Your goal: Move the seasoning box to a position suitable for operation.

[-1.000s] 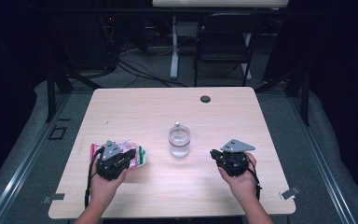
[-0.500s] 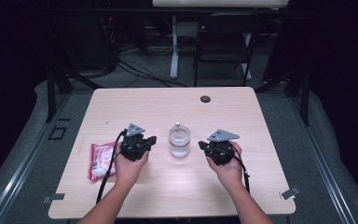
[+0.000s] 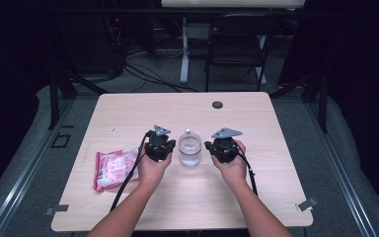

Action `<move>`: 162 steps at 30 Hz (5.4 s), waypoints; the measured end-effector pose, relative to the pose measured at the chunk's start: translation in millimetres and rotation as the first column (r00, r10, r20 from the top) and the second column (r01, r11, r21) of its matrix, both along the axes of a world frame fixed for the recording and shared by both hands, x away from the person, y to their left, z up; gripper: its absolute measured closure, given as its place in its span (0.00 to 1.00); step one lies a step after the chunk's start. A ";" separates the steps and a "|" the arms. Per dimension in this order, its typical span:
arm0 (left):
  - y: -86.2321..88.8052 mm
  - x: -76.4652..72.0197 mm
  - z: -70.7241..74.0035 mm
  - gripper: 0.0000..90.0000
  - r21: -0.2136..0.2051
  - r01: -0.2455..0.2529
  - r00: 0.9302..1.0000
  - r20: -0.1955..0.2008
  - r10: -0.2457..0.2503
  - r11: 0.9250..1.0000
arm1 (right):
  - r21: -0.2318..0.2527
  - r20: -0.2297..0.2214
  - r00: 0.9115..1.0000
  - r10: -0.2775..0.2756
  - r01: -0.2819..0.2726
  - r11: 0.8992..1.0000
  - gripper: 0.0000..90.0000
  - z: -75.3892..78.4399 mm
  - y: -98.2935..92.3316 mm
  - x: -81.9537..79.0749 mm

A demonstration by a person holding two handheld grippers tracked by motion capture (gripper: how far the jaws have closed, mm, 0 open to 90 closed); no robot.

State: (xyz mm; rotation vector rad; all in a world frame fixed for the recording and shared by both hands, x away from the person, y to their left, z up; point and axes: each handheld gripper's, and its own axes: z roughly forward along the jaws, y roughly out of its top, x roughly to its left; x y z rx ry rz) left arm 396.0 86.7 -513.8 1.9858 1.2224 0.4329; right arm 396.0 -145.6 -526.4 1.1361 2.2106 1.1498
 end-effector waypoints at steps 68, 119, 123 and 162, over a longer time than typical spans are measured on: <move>-9.1 -60.4 -9.3 0.98 -0.024 0.335 0.942 0.016 -0.335 0.942 | -0.082 -0.020 0.998 0.056 -0.057 0.995 1.00 -0.1 -18.6 -128.0; 54.5 -121.1 -13.8 0.78 -0.040 0.240 0.969 0.076 -0.237 0.970 | -0.068 -0.019 0.996 0.087 -0.088 0.994 0.95 -29.5 1.9 -37.7; 54.3 -121.3 -13.7 0.74 -0.045 0.243 0.967 0.086 -0.239 0.969 | -0.086 -0.013 0.996 0.084 -0.085 0.993 0.95 -28.8 3.1 -39.0; 29.0 -89.8 -11.9 0.79 -0.045 0.309 0.951 0.044 -0.307 0.950 | -0.044 -0.032 0.999 0.003 -0.004 0.999 0.83 -19.3 -4.1 -117.6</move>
